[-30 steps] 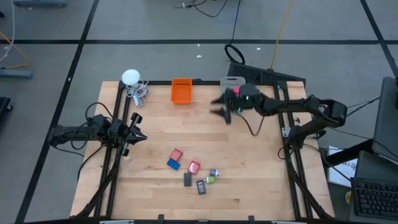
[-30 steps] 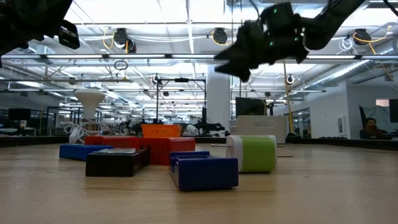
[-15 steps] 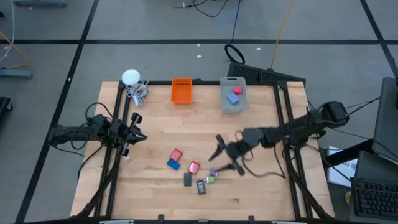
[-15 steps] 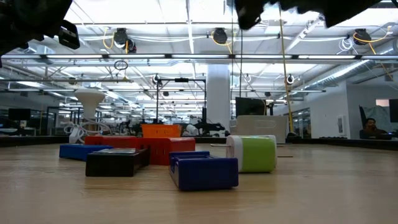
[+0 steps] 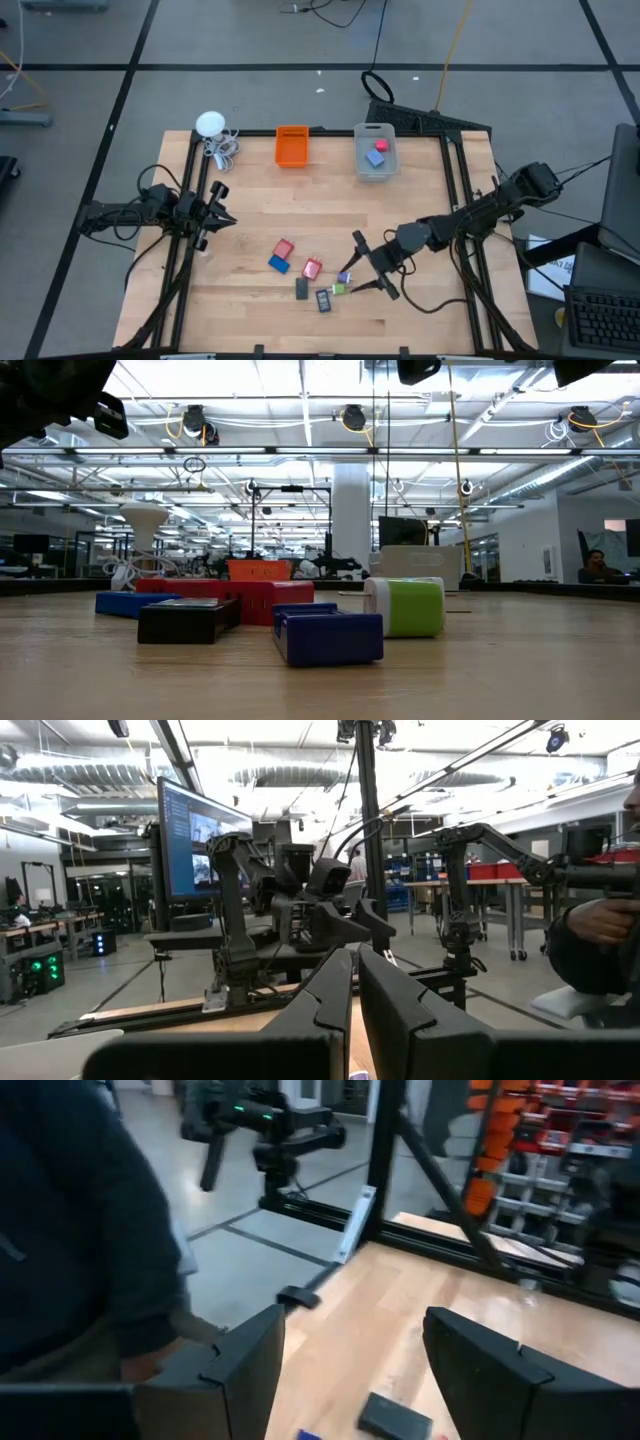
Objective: Pick & Place Office items
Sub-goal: Put the purple charger adapter into the gray bin
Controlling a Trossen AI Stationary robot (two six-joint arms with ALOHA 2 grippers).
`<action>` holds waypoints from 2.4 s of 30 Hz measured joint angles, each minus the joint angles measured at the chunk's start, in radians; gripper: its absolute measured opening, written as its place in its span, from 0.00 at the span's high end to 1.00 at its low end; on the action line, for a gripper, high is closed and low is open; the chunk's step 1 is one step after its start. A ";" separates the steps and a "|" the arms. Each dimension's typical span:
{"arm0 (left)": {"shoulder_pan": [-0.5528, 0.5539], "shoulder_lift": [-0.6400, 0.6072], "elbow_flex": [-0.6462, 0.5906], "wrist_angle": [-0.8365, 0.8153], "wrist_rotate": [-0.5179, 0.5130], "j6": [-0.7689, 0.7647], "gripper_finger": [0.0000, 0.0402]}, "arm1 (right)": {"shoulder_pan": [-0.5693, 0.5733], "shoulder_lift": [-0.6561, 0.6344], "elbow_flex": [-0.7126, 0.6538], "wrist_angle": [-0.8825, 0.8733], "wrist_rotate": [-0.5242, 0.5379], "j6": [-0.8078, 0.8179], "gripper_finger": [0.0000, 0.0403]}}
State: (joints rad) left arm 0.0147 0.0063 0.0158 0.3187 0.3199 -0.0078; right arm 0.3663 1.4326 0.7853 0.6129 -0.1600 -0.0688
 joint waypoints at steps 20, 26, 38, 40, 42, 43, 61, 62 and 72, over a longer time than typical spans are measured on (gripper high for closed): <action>0.000 0.000 0.000 0.000 0.000 0.000 0.94 | 0.115 0.005 0.031 -0.215 0.595 0.137 0.25; 0.000 0.000 0.000 -0.001 0.000 0.000 0.94 | 0.120 0.076 0.075 -0.363 0.663 0.284 0.25; 0.000 0.000 0.000 -0.001 0.000 0.000 0.94 | 0.120 0.321 0.076 -0.331 0.547 0.395 0.26; 0.000 0.000 0.000 -0.001 0.000 0.000 0.94 | 0.120 0.351 0.076 -0.322 0.489 0.420 0.26; 0.000 0.000 0.000 -0.001 0.000 0.000 0.94 | 0.120 0.361 0.076 -0.318 0.437 0.425 0.26; 0.000 0.000 0.000 -0.001 0.000 0.000 0.94 | 0.118 0.362 0.076 -0.318 0.417 0.423 0.26; 0.000 0.000 0.000 0.000 0.000 0.000 0.94 | 0.066 0.323 0.074 -0.372 0.399 0.337 0.26; 0.000 0.000 0.000 -0.001 0.000 0.000 0.94 | 0.062 0.323 0.074 -0.371 0.399 0.352 0.26; 0.000 0.000 0.000 0.000 0.000 0.000 0.94 | 0.083 0.323 0.074 -0.381 0.391 0.453 0.26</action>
State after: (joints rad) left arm 0.0144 0.0064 0.0154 0.3183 0.3195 -0.0081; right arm 0.4494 1.7557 0.8597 0.2320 0.2306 0.3842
